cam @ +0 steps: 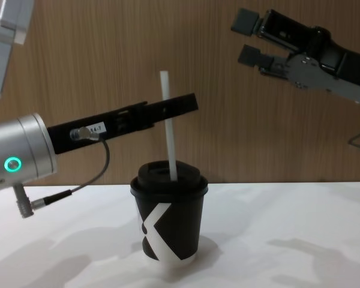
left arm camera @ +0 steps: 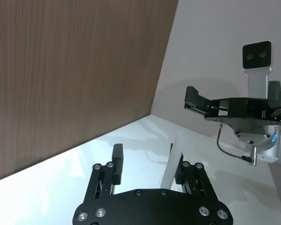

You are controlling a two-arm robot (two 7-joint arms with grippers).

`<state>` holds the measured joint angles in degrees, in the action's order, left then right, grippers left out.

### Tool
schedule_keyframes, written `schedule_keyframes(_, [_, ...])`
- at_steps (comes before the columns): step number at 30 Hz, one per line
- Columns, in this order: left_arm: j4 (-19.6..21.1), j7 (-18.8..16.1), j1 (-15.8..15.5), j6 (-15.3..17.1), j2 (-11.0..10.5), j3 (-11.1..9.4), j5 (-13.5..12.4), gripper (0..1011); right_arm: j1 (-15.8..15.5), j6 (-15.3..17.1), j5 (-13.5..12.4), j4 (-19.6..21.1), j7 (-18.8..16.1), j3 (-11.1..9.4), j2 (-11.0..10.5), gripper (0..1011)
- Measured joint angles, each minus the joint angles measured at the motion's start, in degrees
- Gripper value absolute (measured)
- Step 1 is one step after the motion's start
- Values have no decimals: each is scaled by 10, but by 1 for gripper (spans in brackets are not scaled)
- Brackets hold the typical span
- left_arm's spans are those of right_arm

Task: Pick up the straw with one hand, pass it to the other hand, and insert it into the cup.

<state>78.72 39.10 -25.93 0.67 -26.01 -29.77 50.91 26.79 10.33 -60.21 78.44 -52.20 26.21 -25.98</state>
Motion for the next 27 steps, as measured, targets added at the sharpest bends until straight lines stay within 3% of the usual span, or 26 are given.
schedule_keyframes(11, [40, -4, 20, -7, -18, 15, 5, 937, 0, 0, 0, 0, 0, 0, 0, 1001])
schedule_keyframes(15, [58, -3, 29, -12, -28, 20, 8, 1003, 0, 0, 0, 0, 0, 0, 0, 1001])
schedule_keyframes(27, [106, 2, 57, -34, -51, 40, 17, 1003, 0, -3, 1, 0, 1, 0, -1, 1001])
